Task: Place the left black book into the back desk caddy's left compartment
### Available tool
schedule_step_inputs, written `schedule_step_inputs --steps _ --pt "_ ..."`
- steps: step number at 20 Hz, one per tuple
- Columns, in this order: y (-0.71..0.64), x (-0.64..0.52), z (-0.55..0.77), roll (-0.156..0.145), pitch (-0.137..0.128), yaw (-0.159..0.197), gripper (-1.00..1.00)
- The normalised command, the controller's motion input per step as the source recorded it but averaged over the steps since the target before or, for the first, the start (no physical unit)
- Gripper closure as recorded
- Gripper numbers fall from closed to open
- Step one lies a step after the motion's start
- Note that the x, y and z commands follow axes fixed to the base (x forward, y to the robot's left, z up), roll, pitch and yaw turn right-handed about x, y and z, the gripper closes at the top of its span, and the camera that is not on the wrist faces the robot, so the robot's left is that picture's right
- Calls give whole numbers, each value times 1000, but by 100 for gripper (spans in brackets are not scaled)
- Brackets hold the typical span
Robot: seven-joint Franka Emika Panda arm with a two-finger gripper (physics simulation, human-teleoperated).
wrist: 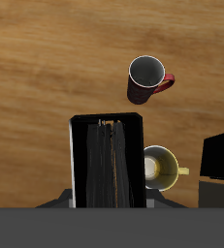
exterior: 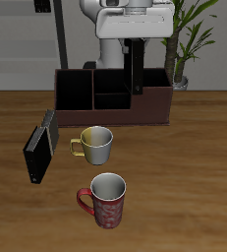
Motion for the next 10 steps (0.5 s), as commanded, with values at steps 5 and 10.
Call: schedule_step_inputs --steps 5,10 --pt "-197 -544 65 -31 0 -21 100" --pt "-154 -499 158 -10 5 9 100"
